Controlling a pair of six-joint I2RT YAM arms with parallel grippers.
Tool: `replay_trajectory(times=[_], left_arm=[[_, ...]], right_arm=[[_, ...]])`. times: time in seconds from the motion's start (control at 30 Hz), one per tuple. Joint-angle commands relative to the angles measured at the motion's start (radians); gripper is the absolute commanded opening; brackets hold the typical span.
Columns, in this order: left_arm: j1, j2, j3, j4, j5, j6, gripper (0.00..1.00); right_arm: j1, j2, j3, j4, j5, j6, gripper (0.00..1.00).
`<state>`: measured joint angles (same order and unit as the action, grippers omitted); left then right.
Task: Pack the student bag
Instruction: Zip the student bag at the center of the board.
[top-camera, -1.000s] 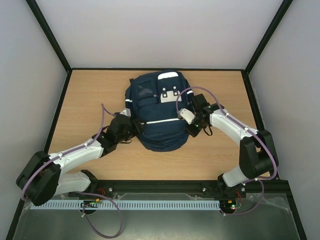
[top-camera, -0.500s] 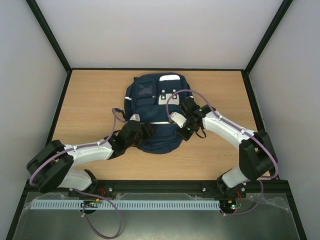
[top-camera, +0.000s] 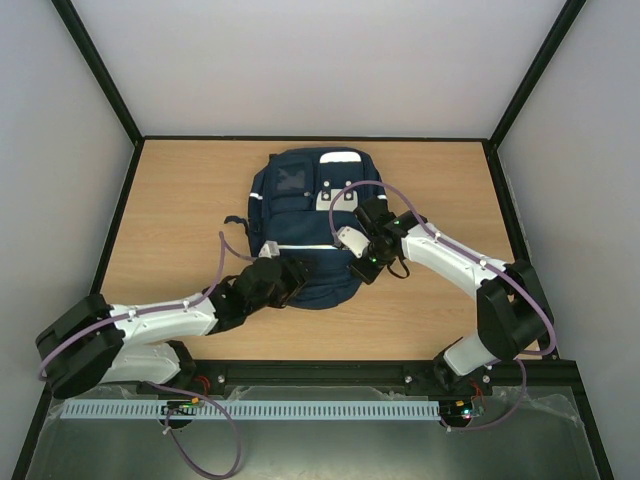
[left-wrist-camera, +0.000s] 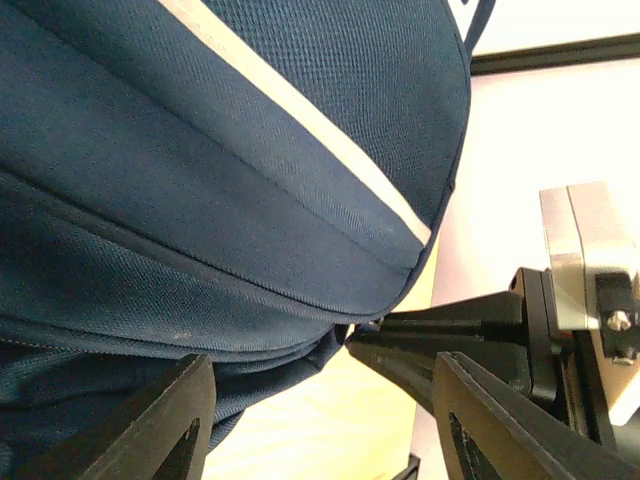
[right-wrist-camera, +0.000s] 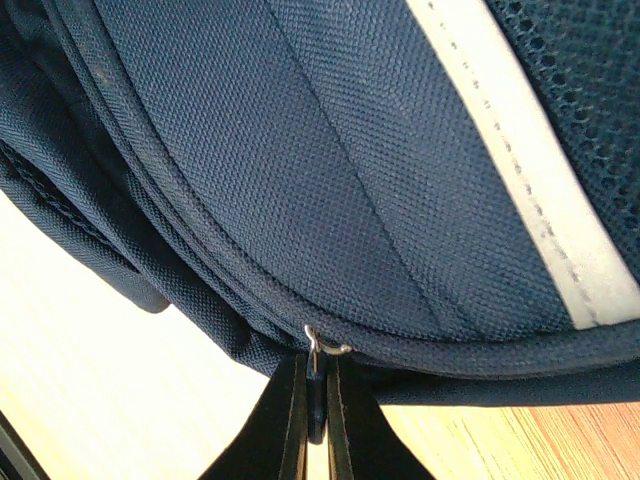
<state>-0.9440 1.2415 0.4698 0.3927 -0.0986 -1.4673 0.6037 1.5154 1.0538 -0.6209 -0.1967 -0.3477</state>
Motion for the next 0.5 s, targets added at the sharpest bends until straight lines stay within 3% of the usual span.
replay_trajectory(times=[0.0, 0.33, 0.47], left_arm=[[-0.003, -0.019, -0.016, -0.040, -0.076, -0.044, 0.63], [0.026, 0.131, 0.008, 0.092, -0.036, -0.059, 0.58], [0.033, 0.182, 0.016, 0.145, -0.036, -0.067, 0.43]], right_arm=[[0.014, 0.002, 0.009, -0.024, -0.061, 0.014, 0.01], [0.015, -0.014, -0.016, -0.021, -0.063, 0.020, 0.01], [0.014, -0.014, -0.024, -0.022, -0.063, 0.019, 0.01]])
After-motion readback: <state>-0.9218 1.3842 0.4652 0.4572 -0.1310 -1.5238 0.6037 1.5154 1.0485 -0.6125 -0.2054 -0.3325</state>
